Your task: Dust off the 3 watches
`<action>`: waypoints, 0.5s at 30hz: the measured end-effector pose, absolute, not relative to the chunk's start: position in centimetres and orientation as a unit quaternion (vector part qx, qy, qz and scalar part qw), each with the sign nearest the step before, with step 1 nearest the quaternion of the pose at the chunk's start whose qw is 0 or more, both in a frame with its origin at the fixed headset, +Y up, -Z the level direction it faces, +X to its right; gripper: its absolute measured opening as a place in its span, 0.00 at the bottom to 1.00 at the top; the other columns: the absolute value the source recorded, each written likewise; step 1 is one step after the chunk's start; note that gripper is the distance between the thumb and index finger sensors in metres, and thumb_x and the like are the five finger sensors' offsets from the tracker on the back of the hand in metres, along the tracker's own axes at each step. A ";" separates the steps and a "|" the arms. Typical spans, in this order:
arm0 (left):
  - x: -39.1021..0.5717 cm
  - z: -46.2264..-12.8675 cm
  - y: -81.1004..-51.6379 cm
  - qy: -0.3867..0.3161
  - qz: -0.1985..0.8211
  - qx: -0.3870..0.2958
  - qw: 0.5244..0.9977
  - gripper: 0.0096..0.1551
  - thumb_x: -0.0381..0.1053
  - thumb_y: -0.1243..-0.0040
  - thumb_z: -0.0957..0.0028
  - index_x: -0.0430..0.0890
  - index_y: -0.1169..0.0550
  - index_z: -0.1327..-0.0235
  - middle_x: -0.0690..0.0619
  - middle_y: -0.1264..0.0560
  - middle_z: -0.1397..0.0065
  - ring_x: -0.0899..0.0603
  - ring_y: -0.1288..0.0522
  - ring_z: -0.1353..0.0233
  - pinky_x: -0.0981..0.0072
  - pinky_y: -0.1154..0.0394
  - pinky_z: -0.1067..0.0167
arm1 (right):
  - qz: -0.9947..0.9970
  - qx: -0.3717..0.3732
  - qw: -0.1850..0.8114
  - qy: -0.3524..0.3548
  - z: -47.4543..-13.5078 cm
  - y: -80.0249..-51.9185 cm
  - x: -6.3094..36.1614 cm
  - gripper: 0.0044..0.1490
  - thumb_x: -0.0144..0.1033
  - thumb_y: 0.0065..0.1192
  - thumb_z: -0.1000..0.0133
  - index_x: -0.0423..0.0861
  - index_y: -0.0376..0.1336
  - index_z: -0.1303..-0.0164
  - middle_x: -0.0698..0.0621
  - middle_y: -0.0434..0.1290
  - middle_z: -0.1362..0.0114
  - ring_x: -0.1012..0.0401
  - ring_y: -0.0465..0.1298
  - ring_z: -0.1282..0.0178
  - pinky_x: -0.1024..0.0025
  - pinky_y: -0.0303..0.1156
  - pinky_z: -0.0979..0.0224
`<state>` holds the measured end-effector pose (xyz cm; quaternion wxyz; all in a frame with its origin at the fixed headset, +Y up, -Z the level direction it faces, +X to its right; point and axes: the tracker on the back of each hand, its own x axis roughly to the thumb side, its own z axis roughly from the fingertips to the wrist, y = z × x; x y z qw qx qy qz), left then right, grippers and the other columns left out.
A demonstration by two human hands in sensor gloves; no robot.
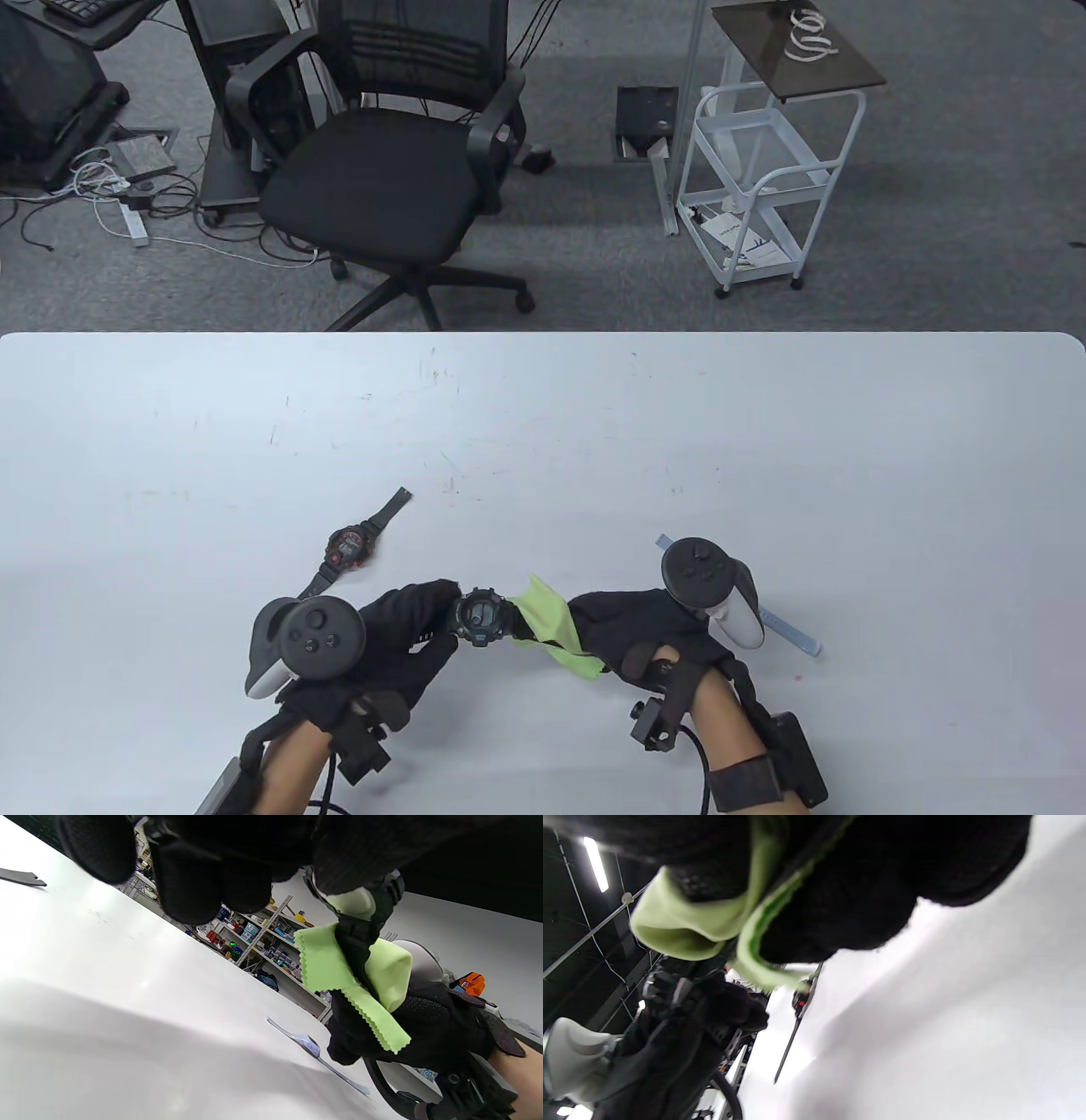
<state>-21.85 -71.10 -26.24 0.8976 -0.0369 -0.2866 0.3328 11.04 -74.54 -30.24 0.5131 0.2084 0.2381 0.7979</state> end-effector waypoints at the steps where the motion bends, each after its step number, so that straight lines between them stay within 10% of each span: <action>1: -21.9 -26.2 -71.1 -0.286 0.333 -0.035 0.898 0.41 0.55 0.35 0.47 0.40 0.33 0.22 0.41 0.23 0.31 0.31 0.21 0.35 0.24 0.32 0.33 | 0.797 0.208 0.515 0.238 -30.2 -74.6 11.1 0.28 0.46 0.65 0.45 0.46 0.78 0.41 0.49 0.85 0.50 0.59 0.83 0.57 0.46 0.76 0.42; 15: -21.9 -26.3 -71.0 -0.283 0.329 -0.033 0.900 0.41 0.55 0.35 0.47 0.40 0.33 0.22 0.41 0.23 0.31 0.31 0.20 0.35 0.24 0.32 0.33 | 0.814 0.200 0.495 0.228 -30.3 -74.4 11.5 0.28 0.48 0.66 0.45 0.45 0.79 0.43 0.50 0.85 0.52 0.59 0.83 0.58 0.47 0.76 0.43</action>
